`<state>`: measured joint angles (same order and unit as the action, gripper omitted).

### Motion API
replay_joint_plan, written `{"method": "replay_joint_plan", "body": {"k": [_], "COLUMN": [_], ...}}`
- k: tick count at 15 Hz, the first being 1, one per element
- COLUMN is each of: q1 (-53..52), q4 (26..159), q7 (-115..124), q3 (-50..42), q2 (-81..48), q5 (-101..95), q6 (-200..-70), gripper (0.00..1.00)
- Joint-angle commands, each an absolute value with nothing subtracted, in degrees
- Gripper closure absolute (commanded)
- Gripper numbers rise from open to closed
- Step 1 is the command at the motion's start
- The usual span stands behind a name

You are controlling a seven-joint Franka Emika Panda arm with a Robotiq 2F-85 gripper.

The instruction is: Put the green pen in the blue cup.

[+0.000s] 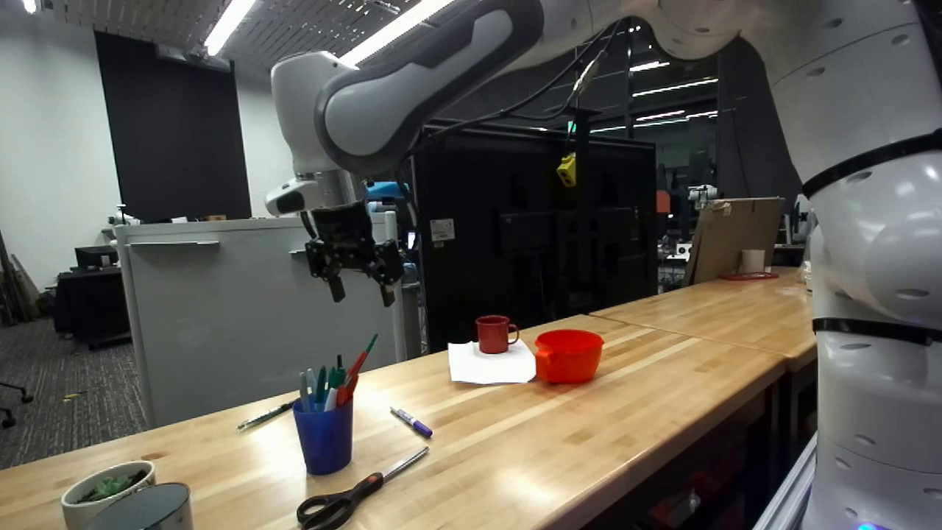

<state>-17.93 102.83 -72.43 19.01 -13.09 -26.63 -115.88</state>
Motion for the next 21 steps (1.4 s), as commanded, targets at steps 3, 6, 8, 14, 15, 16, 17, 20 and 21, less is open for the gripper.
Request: {"method": "replay_joint_plan", "body": {"k": [3, 6, 8, 14, 15, 16, 17, 20, 21], "q1": [-19.6, -20.1, -20.2, -20.3, -20.3, -20.5, -20.5, -20.9, -21.0], "q4": [105.0, 105.9, 106.1, 105.9, 105.8, 105.6, 105.6, 105.5, 105.4], "q7": [-64.5, -61.1, -59.5, -57.5, -57.6, -57.6, -57.6, -58.0, -58.1], "q3": [18.0, 17.9, 17.9, 18.2, 18.2, 18.3, 18.3, 18.4, 18.4], "q2": [-13.3, -14.4, -15.3, -17.5, -17.8, -18.0, -18.2, -18.2, -18.0], "q5": [-30.3, -32.5, -33.6, -35.8, -36.0, -36.0, -35.9, -35.9, -35.9], "q6": [-116.0, -115.9, -115.6, -116.1, -116.1, -116.2, -116.2, -116.6, -116.7], "gripper": [0.00, 0.00, 0.00, 0.00, 0.00, 0.06, 0.27, 0.48, 0.55]}}
